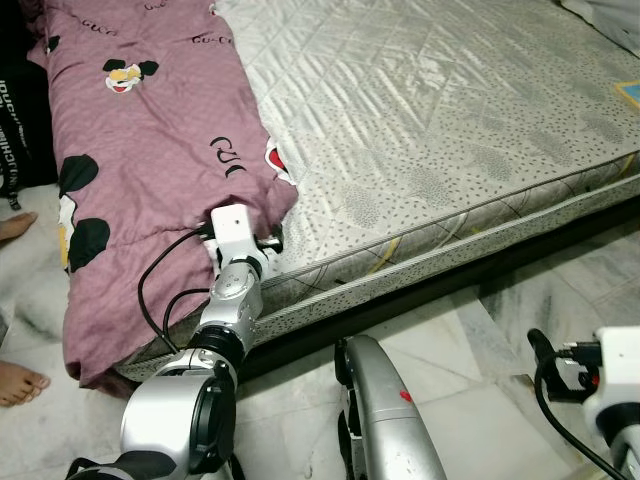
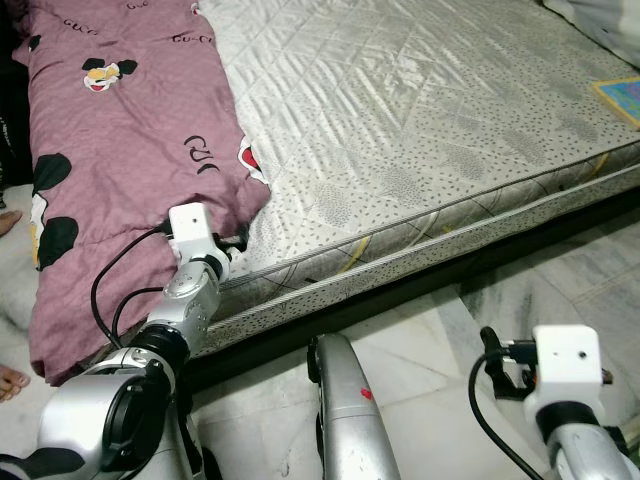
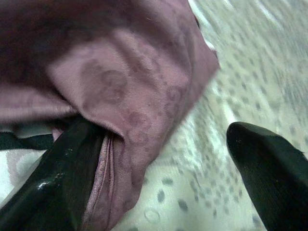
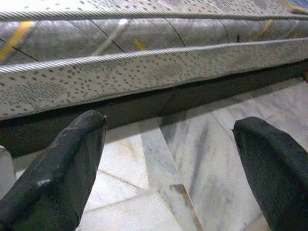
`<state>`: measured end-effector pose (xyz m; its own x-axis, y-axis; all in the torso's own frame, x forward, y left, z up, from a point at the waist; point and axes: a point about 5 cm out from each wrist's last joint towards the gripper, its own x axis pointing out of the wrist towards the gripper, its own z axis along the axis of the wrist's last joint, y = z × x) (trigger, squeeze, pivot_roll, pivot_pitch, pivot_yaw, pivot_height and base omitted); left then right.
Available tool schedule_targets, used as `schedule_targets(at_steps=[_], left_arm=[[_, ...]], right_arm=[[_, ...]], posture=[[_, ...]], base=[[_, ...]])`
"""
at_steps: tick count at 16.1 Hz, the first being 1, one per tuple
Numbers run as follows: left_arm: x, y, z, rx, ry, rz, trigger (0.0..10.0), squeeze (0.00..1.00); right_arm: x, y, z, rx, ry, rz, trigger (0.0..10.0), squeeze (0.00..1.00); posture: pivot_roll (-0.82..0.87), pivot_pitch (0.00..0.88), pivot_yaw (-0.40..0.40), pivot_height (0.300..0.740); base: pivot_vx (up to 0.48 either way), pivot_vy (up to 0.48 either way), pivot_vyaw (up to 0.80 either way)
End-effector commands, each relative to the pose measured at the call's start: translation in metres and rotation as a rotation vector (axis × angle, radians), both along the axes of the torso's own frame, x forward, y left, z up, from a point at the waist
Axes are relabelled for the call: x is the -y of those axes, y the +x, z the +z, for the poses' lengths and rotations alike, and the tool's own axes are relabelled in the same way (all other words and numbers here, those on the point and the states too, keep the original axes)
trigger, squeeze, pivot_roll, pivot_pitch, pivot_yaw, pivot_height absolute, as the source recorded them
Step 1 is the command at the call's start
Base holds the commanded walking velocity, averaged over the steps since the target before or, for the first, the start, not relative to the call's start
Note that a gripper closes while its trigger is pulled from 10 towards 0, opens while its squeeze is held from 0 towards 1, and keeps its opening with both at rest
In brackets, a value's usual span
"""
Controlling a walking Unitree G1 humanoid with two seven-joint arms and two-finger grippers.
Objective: Clean up the room
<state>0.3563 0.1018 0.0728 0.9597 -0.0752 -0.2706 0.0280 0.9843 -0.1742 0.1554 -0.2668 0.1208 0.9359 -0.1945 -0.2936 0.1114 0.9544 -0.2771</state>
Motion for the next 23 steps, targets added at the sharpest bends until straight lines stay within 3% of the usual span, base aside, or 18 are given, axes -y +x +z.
schedule_targets(at_steps=[1, 5, 8, 11, 12, 15, 16, 17, 18, 19, 20, 21, 22, 23], left_arm=[[0.022, -0.014, -0.02, -0.096, 0.043, -0.171, 10.0, 0.0], [0.082, -0.053, -0.046, -0.211, 0.061, -0.595, 10.0, 0.0], [0.105, -0.07, -0.05, -0.194, 0.091, -0.755, 10.0, 0.0], [0.137, -0.084, -0.033, -0.036, 0.127, -0.963, 10.0, 0.0], [0.147, -0.085, -0.019, 0.064, 0.143, -1.024, 10.0, 0.0], [0.153, -0.073, 0.015, 0.293, 0.188, -1.005, 10.0, 0.0], [0.147, -0.061, 0.037, 0.408, 0.196, -0.907, 10.0, 0.0], [0.131, -0.041, 0.064, 0.516, 0.194, -0.715, 10.0, 0.0], [0.113, -0.027, 0.081, 0.575, 0.196, -0.571, 10.0, 0.0], [0.085, -0.012, 0.09, 0.586, 0.201, -0.388, 10.0, 0.0], [0.061, -0.001, 0.086, 0.529, 0.197, -0.277, 10.0, 0.0], [0.056, 0.001, 0.083, 0.504, 0.195, -0.261, 10.0, 0.0], [0.024, 0.012, 0.055, 0.295, 0.195, -0.164, 10.0, 0.0], [0.013, 0.014, 0.041, 0.195, 0.208, -0.146, 10.0, 0.0]], right_arm=[[0.001, -0.001, -0.006, -0.031, 0.002, -0.014, 10.0, 0.0], [-0.001, 0.01, -0.008, -0.019, 0.001, -0.011, 10.0, 0.0], [-0.002, 0.014, -0.01, -0.016, 0.0, -0.005, 10.0, 0.0], [-0.005, 0.022, -0.012, -0.003, 0.005, 0.001, 10.0, 0.0], [-0.007, 0.026, -0.012, 0.005, 0.007, 0.002, 10.0, 0.0], [-0.01, 0.032, -0.013, 0.022, 0.014, 0.004, 10.0, 0.0], [-0.012, 0.035, -0.013, 0.029, 0.016, 0.004, 10.0, 0.0], [-0.013, 0.037, -0.014, 0.037, 0.019, 0.003, 10.0, 0.0], [-0.014, 0.038, -0.014, 0.041, 0.02, 0.003, 10.0, 0.0], [-0.015, 0.039, -0.014, 0.044, 0.021, 0.001, 10.0, 0.0], [-0.015, 0.039, -0.015, 0.045, 0.023, 0.0, 10.0, 0.0], [-0.015, 0.039, -0.015, 0.045, 0.023, -0.001, 10.0, 0.0], [-0.015, 0.039, -0.016, 0.048, 0.024, -0.004, 10.0, 0.0], [-0.015, 0.04, -0.016, 0.049, 0.024, -0.004, 10.0, 0.0]], posture=[[-0.28, 0.178, -0.015, 0.544], [-0.27, 0.155, -0.013, 0.544], [-0.26, 0.146, -0.014, 0.544], [-0.24, 0.121, -0.007, 0.544], [-0.24, 0.115, -0.004, 0.544], [-0.23, 0.096, 0.004, 0.544], [-0.23, 0.087, 0.01, 0.544], [-0.23, 0.077, 0.015, 0.544], [-0.23, 0.074, 0.017, 0.544], [-0.22, 0.065, 0.022, 0.544], [-0.23, 0.063, 0.024, 0.544], [-0.23, 0.06, 0.026, 0.544], [-0.23, 0.055, 0.029, 0.544], [-0.23, 0.051, 0.029, 0.544]], base=[[0.0, 0.0, 0.0], [0.0, 0.0, 0.0], [0.0, 0.0, 0.0], [0.0, 0.0, 0.0], [0.0, 0.0, 0.0], [0.0, 0.0, 0.0], [0.0, 0.0, 0.0], [0.0, 0.0, 0.0], [0.0, 0.0, 0.0], [0.0, 0.0, 0.0], [0.0, 0.0, 0.0], [0.0, 0.0, 0.0], [0.0, 0.0, 0.0], [0.0, 0.0, 0.0]])
